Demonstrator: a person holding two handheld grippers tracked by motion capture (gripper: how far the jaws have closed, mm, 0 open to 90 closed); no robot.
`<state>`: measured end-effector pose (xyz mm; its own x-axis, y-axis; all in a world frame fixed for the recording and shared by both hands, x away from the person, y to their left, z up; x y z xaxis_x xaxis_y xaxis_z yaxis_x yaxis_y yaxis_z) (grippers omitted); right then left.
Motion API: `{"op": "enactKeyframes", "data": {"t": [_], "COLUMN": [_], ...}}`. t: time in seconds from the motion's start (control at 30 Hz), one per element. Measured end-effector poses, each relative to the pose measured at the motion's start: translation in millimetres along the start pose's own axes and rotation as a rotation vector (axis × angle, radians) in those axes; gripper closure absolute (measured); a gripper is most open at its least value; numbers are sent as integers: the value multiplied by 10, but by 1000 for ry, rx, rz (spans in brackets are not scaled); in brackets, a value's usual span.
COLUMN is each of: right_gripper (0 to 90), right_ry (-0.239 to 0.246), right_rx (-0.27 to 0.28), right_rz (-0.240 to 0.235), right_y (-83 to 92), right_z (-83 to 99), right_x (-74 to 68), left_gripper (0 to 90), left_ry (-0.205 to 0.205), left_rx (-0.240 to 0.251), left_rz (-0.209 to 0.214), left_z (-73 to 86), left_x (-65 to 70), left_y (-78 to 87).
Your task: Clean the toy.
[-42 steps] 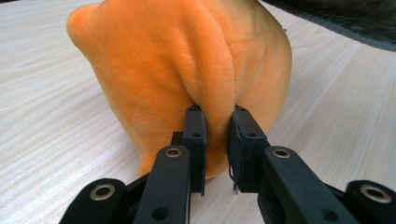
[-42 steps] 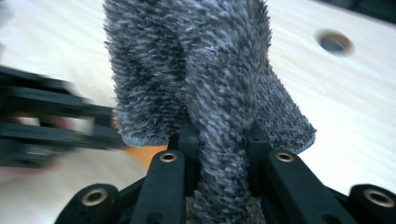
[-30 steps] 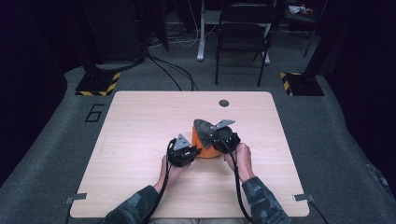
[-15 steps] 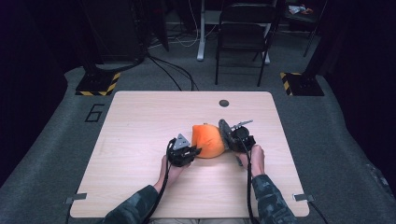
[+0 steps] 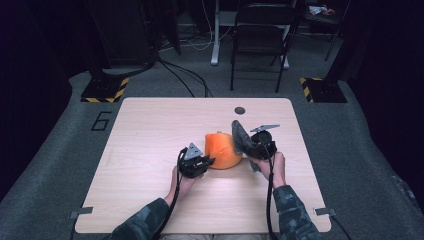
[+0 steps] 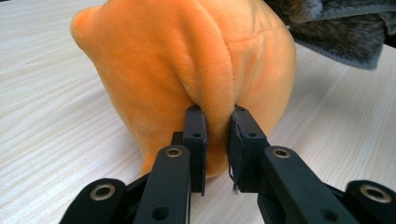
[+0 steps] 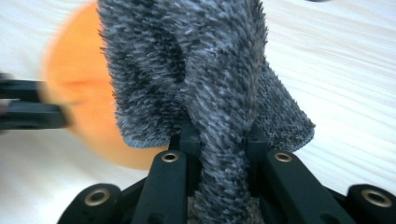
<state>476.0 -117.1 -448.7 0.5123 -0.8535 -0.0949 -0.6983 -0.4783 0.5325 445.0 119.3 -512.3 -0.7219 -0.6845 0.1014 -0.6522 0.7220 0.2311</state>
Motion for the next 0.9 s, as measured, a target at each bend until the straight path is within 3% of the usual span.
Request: {"op": "enactKeyframes", "data": {"t": [0.07, 0.17, 0.23, 0.27, 0.37, 0.5, 0.63, 0.8, 0.83, 0.9], "right_gripper": [764, 764, 764, 763, 763, 762, 765, 764, 763, 763], "right_ry": [49, 48, 47, 40, 32, 34, 41, 45, 69, 93], "right_rx": [-25, -24, -26, -26, -24, -31, -28, 24, 46, 57], "right_rz": [14, 19, 23, 22, 28, 20, 22, 7, 1, -13], "right_y": [-102, -121, -123, -128, -135, -134, -101, 21, 70, 97], "right_z": [31, 32, 34, 42, 45, 45, 23, -105, -162, -199], "right_x": [-101, -112, -106, -100, -100, -82, -90, -167, -255, -366], "left_gripper": [638, 532, 477, 492, 554, 765, 811, 824, 826, 825], "left_ry": [-37, -53, -94, -117, -121, -124, -119, -64, -65, -23], "left_rx": [3, -4, -19, -24, -32, -39, -29, -11, -9, -12], "left_rz": [-26, -37, -42, -58, -66, -47, -34, -21, -23, -10], "left_z": [-25, -35, -32, -19, 0, 16, 3, -63, -76, -116], "left_x": [18, 50, 89, 111, 103, 92, 83, 63, 68, 106], "left_y": [9, 22, 11, -15, -29, -39, -26, -1, 3, 23]}}
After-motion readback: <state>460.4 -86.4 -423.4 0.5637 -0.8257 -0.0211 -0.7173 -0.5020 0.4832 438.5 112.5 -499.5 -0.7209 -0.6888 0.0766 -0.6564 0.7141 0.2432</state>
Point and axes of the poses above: each handheld gripper's, and its own axes: y roughly backward along the jaws, z roughly out of its underside, x roughly to its right, the point moved 2 cm from there along -y, roughly forward along the jaws, and after that the axes turned 15 degrees about x, right-handed, at the moved point
